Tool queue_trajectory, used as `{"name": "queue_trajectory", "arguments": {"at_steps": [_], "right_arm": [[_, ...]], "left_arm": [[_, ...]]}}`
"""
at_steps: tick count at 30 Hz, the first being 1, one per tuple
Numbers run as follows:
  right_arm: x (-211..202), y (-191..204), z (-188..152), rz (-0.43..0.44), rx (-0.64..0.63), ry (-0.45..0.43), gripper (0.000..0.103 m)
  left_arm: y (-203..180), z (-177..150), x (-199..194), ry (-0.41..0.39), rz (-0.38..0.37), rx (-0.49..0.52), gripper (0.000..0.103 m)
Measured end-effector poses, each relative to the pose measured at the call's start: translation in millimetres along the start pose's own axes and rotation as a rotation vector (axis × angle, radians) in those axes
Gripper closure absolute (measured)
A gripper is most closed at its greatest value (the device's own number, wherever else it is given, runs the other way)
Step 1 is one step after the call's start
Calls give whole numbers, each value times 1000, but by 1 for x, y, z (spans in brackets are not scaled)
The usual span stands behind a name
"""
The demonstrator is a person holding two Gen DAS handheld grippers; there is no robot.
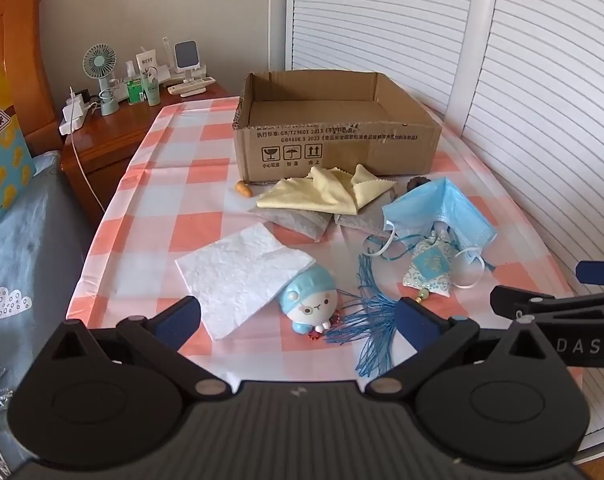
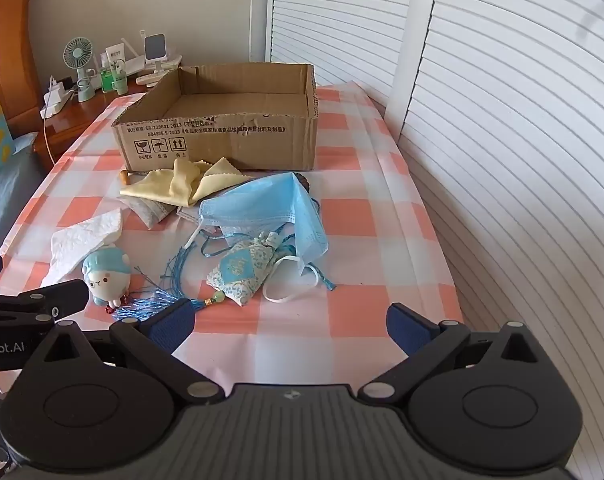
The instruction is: Organize soft objects
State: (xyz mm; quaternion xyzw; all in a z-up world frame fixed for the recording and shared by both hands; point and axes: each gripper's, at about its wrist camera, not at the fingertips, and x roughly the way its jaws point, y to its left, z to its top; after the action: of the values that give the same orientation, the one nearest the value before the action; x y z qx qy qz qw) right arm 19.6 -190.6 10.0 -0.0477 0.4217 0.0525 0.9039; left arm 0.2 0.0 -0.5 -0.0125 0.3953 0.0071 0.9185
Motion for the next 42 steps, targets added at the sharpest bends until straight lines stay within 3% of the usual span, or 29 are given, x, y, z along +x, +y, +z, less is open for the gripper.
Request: {"name": "queue_trajectory", "arguments": {"at_steps": [42], "right_arm": [[-6,-4,2,-11,12,-11,0]], "left_arm": [[-3,2,-3,-7,-25,-9,0]]}}
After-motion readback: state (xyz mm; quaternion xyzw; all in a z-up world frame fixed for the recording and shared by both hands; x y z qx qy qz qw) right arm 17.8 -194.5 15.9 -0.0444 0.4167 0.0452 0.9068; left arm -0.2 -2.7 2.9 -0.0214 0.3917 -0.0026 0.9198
